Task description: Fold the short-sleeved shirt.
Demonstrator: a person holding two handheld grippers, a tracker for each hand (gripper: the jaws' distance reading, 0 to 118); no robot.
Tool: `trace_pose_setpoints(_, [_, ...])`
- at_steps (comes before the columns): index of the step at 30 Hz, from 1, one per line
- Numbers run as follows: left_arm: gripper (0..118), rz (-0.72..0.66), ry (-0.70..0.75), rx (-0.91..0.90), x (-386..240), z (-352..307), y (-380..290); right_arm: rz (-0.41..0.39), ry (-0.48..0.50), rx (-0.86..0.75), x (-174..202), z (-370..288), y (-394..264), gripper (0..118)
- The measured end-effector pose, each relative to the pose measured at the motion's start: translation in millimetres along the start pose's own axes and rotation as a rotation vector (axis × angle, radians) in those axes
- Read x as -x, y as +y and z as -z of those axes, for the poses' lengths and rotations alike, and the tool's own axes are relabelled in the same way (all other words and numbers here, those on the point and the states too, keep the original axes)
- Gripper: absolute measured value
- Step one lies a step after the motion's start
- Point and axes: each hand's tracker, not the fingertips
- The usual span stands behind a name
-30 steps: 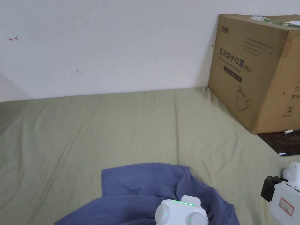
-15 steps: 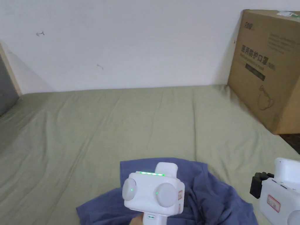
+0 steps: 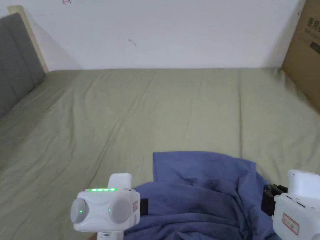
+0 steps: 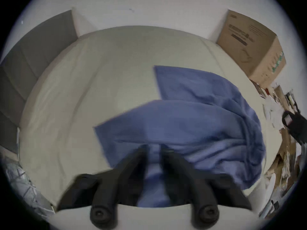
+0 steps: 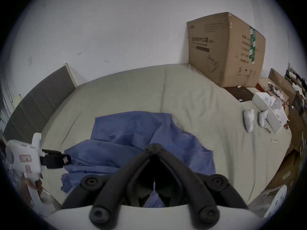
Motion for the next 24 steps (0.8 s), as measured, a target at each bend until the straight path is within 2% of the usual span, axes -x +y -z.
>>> trace_pose_setpoints(1, [74,-0.026,0.025,0.011,13,6,8,-0.007,0.002,0.002,3,4,1,0])
trace_pose_setpoints(2, [85,-0.050,0.046,0.002,27,14,17,-0.012,0.006,0.006,5,8,2,0])
trace_pose_setpoints(3, [89,-0.078,0.064,-0.022,36,20,21,-0.015,0.011,0.008,7,11,3,0])
trace_pose_setpoints(5, [89,-0.093,0.093,-0.016,51,38,28,-0.015,0.018,0.018,11,17,2,0])
trace_pose_setpoints(7, [89,-0.091,0.121,0.074,58,56,30,-0.011,0.028,0.034,12,23,0,0])
trace_pose_setpoints(9, [84,-0.087,0.102,0.133,61,71,23,-0.005,0.034,0.053,11,28,-4,0])
trace_pose_setpoints(13, [82,-0.056,0.118,0.097,49,63,16,-0.004,0.042,0.082,8,36,-12,0])
trace_pose_setpoints(14, [78,-0.057,0.124,0.099,50,63,20,0.000,0.043,0.090,7,37,-13,0])
trace_pose_setpoints(15, [66,-0.053,0.139,0.098,47,60,22,0.005,0.046,0.095,6,38,-14,0])
trace_pose_setpoints(17, [17,-0.033,0.169,0.082,41,60,20,0.024,0.048,0.103,3,39,-15,0])
trace_pose_setpoints(18, [3,-0.016,0.188,0.090,40,62,22,0.031,0.050,0.107,1,40,-14,0])
trace_pose_setpoints(22, [2,-0.060,0.114,0.071,50,50,26,0.043,0.085,0.102,-6,44,0,0])
trace_pose_setpoints(24, [2,-0.093,0.073,0.056,55,39,30,0.017,0.158,0.107,-6,55,18,0])
